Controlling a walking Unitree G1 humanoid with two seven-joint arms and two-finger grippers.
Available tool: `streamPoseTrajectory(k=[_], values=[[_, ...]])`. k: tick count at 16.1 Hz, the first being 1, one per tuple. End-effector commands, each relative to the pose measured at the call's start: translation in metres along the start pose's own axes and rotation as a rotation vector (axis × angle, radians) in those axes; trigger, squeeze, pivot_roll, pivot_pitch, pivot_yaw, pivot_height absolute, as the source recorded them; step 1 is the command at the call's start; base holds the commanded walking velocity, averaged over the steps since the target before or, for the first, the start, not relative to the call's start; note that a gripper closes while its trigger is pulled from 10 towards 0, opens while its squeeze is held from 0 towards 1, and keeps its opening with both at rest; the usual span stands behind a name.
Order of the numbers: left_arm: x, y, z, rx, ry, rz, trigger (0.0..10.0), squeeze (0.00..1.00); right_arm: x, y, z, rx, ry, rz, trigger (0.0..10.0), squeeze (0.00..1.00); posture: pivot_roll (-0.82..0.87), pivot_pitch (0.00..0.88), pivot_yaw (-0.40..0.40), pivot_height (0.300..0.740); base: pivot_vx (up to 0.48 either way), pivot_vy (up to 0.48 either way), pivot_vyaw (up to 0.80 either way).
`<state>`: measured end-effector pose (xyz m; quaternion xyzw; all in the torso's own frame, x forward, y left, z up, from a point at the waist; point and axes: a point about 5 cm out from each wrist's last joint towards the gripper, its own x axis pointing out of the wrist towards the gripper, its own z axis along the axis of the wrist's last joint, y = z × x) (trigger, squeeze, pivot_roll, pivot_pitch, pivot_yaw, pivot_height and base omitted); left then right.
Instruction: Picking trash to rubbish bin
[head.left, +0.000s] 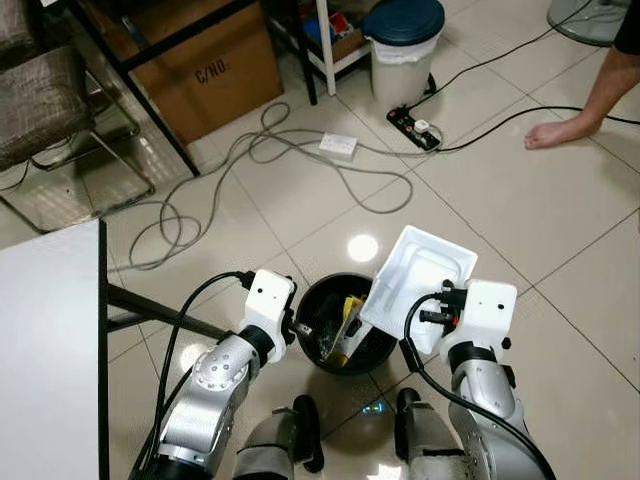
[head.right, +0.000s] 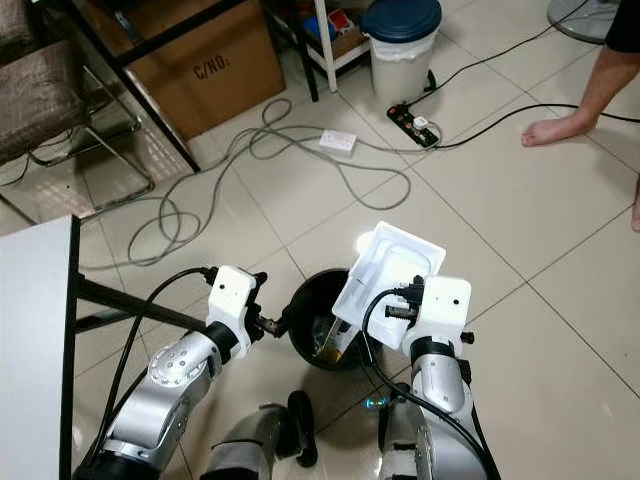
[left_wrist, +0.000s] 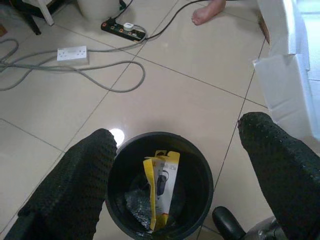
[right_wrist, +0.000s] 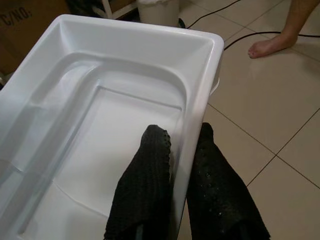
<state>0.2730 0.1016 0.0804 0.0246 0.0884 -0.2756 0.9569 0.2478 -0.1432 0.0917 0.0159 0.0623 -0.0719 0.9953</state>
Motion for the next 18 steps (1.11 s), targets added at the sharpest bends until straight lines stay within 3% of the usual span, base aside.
streamPoseTrajectory(k=[1, 9, 13, 15, 18], values=[[-0.0058, 0.0001, -0.0087, 0.002, 0.038, -0.006, 10.0, 0.0, -0.005, 0.0049, -0.0042, 0.009, 0.013, 0.006, 10.0, 0.0, -0.04, 0.328, 0.19, 0.665, 0.0, 0.0, 0.0], [-0.0049, -0.0023, -0.0092, 0.009, 0.043, -0.021, 10.0, 0.0, -0.0048, 0.0051, -0.0051, 0.011, 0.011, 0.001, 10.0, 0.0, -0.04, 0.323, 0.194, 0.59, 0.0, 0.0, 0.0], [-0.0058, -0.004, -0.0086, 0.007, 0.04, -0.029, 10.0, 0.0, -0.0043, 0.0054, -0.005, 0.011, 0.007, 0.002, 10.0, 0.0, -0.03, 0.32, 0.197, 0.59, 0.0, 0.0, 0.0], [-0.0067, -0.0073, -0.0052, -0.037, 0.021, -0.085, 10.0, 0.0, -0.0037, 0.0059, -0.0051, 0.012, 0.005, -0.001, 10.0, 0.0, -0.03, 0.317, 0.2, 0.59, 0.193, 0.0, 0.0], [-0.0062, -0.0083, -0.0052, -0.008, 0.027, -0.078, 10.0, 0.0, -0.0036, 0.0057, -0.0061, 0.01, 0.006, -0.008, 10.0, 0.0, -0.03, 0.317, 0.202, 0.59, 0.275, 0.0, 0.0]])
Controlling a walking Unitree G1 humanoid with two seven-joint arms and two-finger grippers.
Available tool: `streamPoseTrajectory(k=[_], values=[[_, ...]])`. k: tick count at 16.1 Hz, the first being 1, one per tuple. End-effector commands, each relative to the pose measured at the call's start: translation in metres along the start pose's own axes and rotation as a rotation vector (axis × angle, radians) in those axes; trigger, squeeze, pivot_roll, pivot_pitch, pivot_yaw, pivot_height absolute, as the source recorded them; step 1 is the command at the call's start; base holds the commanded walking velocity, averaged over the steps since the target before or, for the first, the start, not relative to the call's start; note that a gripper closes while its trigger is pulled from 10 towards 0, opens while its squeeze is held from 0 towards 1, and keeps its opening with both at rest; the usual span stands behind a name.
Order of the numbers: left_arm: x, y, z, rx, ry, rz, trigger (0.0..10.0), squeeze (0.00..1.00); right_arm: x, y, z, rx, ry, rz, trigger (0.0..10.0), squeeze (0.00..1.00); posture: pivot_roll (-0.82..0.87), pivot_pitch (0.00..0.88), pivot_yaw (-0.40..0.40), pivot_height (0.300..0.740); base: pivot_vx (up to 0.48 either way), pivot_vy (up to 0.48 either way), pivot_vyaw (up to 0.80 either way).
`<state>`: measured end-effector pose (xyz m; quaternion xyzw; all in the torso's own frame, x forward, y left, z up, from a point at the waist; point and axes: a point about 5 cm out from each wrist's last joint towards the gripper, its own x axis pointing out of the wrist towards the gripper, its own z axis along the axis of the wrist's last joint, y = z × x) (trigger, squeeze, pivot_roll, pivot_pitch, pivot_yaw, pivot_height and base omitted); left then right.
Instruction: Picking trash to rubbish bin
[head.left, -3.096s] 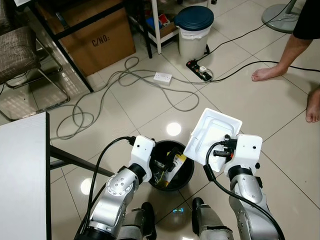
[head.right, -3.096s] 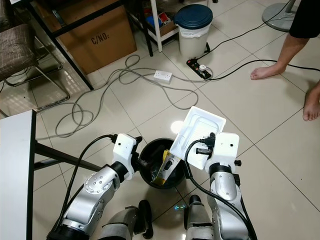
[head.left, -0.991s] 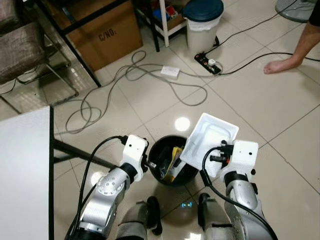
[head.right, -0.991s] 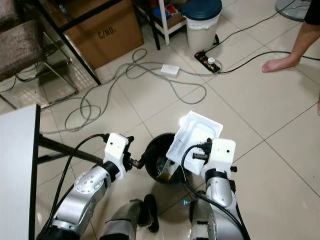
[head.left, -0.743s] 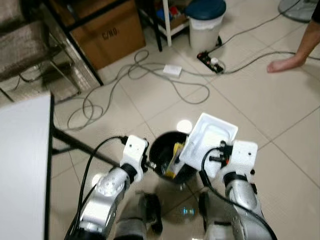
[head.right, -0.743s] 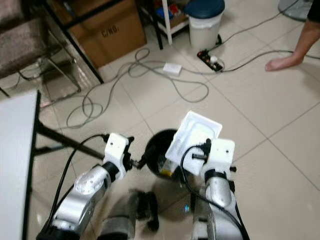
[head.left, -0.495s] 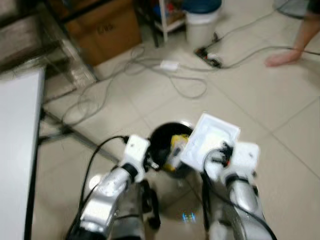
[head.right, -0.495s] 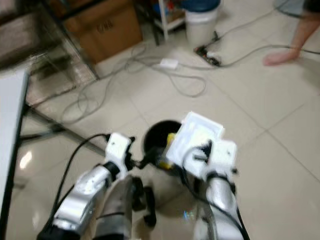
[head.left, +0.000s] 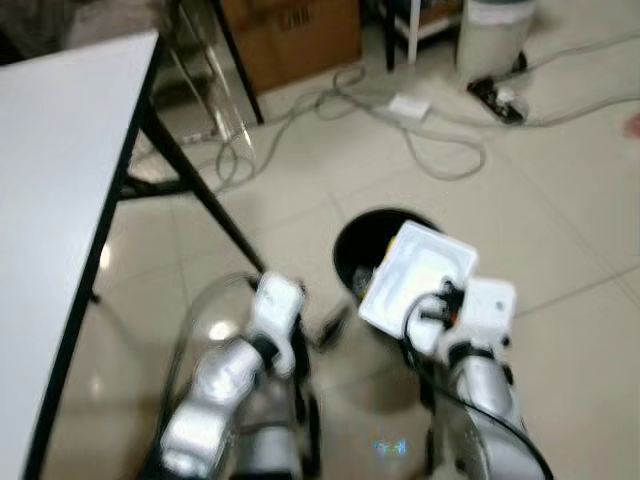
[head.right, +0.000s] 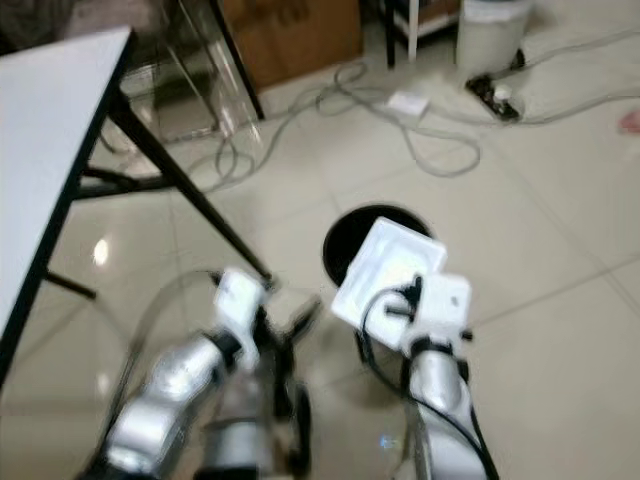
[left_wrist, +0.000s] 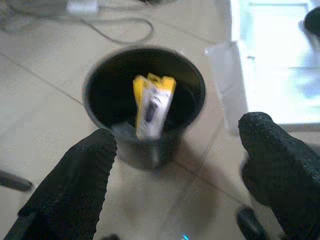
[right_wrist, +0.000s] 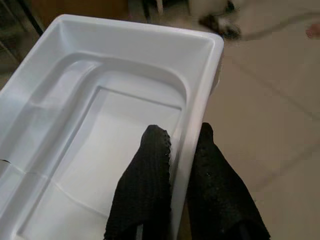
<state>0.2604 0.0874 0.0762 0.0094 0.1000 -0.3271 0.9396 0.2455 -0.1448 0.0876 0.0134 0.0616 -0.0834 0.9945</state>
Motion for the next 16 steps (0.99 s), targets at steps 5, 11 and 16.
streamPoseTrajectory(k=[5, 11, 16], values=[[-0.0059, 0.0101, -0.0008, 0.013, 0.02, 0.025, 10.0, 0.0, -0.0022, 0.0075, -0.0022, 0.013, 0.009, 0.011, 10.0, 0.0, -0.03, 0.318, 0.206, 0.59, 0.0, 0.0, 0.0], [-0.0074, 0.0094, -0.0016, 0.021, 0.024, 0.028, 10.0, 0.0, -0.003, 0.0076, -0.0028, 0.012, 0.009, 0.009, 10.0, 0.0, -0.03, 0.324, 0.206, 0.59, 0.0, 0.0, 0.0], [-0.012, 0.0131, -0.003, 0.013, 0.029, 0.049, 10.0, 0.0, -0.0064, 0.0085, -0.0061, 0.014, 0.026, 0.014, 10.0, 0.0, -0.02, 0.371, 0.213, 0.59, 0.0, 0.0, 0.0]])
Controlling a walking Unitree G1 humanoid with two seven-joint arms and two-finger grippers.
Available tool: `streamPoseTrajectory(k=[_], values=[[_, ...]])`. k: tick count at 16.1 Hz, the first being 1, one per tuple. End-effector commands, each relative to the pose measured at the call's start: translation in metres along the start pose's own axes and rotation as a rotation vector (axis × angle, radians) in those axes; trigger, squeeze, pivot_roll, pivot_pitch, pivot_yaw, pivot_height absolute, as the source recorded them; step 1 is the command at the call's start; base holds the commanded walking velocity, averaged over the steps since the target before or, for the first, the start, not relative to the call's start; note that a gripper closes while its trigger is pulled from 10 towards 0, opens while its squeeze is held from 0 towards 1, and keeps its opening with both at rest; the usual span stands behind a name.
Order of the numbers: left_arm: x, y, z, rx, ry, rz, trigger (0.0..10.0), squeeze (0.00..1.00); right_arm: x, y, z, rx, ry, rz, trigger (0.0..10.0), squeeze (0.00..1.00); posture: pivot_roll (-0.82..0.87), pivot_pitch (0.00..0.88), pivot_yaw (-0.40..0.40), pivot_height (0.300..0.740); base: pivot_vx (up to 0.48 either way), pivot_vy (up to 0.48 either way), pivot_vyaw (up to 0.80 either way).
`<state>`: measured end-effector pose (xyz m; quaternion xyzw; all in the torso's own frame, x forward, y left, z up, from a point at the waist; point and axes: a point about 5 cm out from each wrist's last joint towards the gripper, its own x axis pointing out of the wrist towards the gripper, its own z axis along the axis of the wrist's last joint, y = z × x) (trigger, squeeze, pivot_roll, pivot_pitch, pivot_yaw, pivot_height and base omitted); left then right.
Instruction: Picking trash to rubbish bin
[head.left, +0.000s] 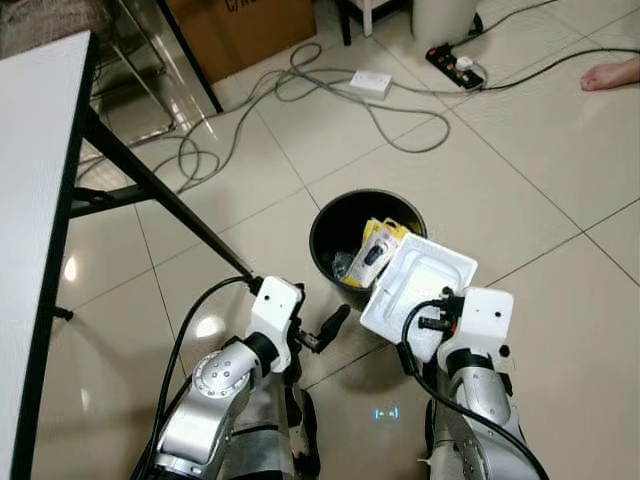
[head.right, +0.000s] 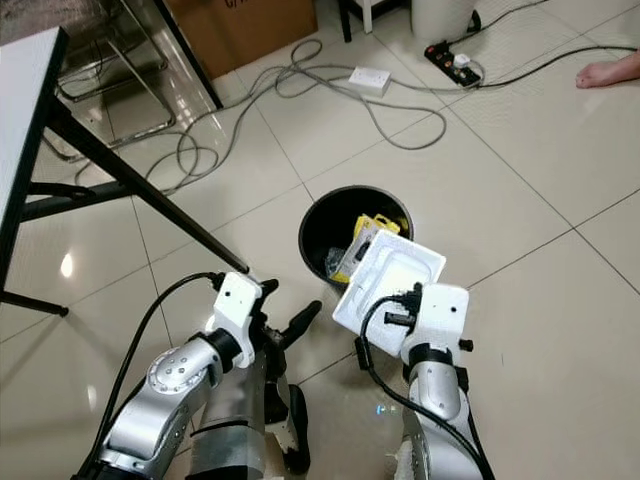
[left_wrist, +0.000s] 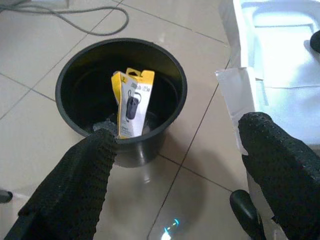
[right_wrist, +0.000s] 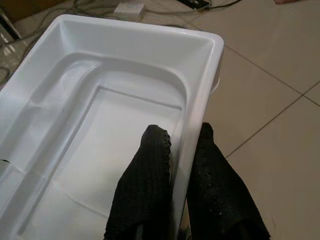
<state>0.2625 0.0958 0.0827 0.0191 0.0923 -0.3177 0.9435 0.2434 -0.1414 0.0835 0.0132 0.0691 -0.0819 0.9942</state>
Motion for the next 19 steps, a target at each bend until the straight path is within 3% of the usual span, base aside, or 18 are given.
streamPoseTrajectory(k=[1, 8, 15, 17, 19], values=[[-0.007, 0.007, -0.01, -0.01, 0.043, 0.028, 10.0, 0.0, -0.004, 0.005, 0.0, 0.016, 0.009, 0.012, 10.0, 0.0, -0.02, 0.382, 0.215, 0.59, 0.0, 0.0, 0.0], [-0.001, 0.001, -0.01, -0.002, 0.049, 0.0, 10.0, 0.0, -0.003, -0.004, 0.003, 0.01, 0.007, -0.032, 10.0, 0.0, -0.03, 0.439, 0.231, 0.59, 0.0, 0.0, 0.0], [0.037, -0.039, -0.012, -0.042, 0.031, -0.108, 10.0, 0.0, -0.01, -0.014, 0.004, -0.002, 0.01, -0.081, 10.0, 0.0, -0.08, 0.449, 0.23, 0.59, 0.0, 0.0, 0.0], [0.047, -0.041, -0.017, -0.061, 0.045, -0.071, 10.0, 0.0, -0.009, -0.015, 0.006, -0.005, 0.005, -0.084, 10.0, 0.0, -0.09, 0.443, 0.229, 0.59, 0.0, 0.0, 0.0], [0.048, -0.037, -0.014, -0.068, 0.038, -0.062, 10.0, 0.0, -0.008, -0.016, 0.008, -0.005, -0.001, -0.087, 10.0, 0.0, -0.09, 0.437, 0.229, 0.59, 0.0, 0.0, 0.0]])
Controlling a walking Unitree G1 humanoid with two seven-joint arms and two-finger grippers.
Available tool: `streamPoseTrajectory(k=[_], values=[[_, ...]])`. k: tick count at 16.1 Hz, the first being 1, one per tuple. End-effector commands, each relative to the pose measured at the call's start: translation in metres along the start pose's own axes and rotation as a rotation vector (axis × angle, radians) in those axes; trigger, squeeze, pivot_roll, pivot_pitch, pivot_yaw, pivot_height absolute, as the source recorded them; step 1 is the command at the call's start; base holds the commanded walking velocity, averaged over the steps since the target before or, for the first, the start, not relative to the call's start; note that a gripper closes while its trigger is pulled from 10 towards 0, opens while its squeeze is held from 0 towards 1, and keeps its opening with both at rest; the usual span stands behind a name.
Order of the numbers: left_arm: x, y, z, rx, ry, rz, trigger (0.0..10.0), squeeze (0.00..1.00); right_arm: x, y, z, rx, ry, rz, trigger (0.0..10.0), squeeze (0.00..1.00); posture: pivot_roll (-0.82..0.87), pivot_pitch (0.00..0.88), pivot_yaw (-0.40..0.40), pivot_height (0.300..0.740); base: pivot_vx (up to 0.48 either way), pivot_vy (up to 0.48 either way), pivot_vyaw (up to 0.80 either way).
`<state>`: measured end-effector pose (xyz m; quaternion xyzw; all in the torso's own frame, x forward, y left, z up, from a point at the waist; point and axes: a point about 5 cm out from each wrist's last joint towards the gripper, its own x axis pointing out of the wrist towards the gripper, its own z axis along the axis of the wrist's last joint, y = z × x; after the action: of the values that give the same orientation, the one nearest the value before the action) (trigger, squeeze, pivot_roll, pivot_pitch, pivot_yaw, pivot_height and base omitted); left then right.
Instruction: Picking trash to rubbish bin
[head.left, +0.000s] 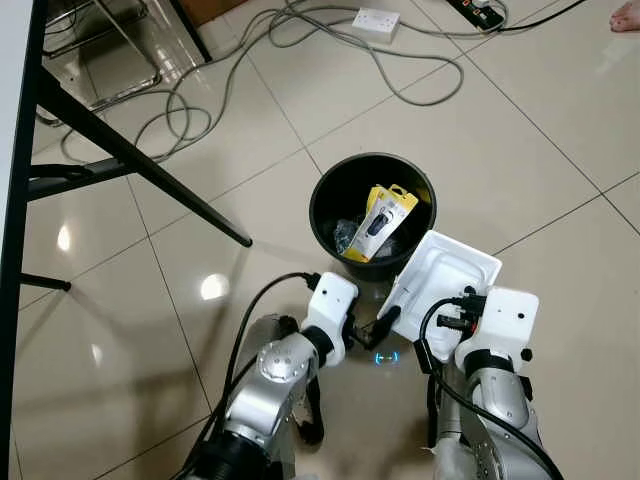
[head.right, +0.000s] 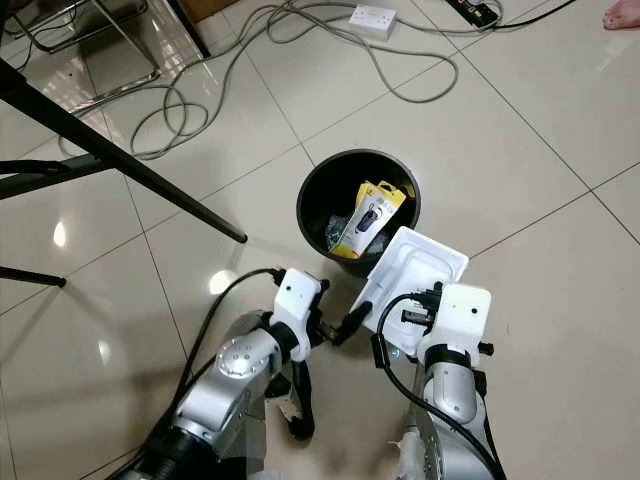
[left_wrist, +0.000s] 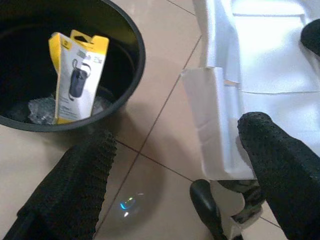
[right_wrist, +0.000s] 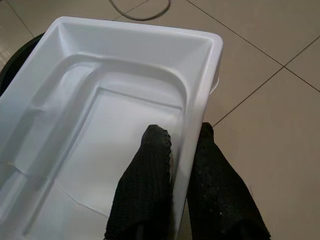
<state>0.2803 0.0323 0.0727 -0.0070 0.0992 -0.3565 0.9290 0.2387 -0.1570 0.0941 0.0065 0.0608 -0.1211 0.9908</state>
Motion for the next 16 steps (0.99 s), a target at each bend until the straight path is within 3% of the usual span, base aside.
streamPoseTrajectory(k=[1, 4, 8, 16], values=[[-0.01, 0.007, -0.013, -0.022, 0.04, 0.031, 10.0, 0.0, -0.004, -0.001, -0.002, 0.0, 0.016, -0.009, 10.0, 0.0, -0.09, 0.428, 0.227, 0.59, 0.0, 0.0, 0.0], [-0.026, 0.023, -0.023, -0.012, 0.062, 0.061, 10.0, 0.0, 0.001, -0.002, -0.001, -0.003, 0.004, 0.002, 10.0, 0.0, -0.08, 0.388, 0.212, 0.59, 0.0, 0.0, 0.0], [-0.038, 0.031, -0.029, -0.018, 0.069, 0.089, 10.0, 0.0, 0.015, 0.0, 0.008, 0.001, -0.031, 0.027, 10.0, 0.0, -0.07, 0.338, 0.184, 0.59, 0.0, 0.0, 0.0], [-0.035, 0.036, -0.026, -0.02, 0.048, 0.128, 10.0, 0.0, 0.032, -0.002, 0.013, -0.017, -0.06, 0.057, 10.0, 0.0, -0.07, 0.241, 0.142, 0.663, 0.0, 0.0, 0.0]])
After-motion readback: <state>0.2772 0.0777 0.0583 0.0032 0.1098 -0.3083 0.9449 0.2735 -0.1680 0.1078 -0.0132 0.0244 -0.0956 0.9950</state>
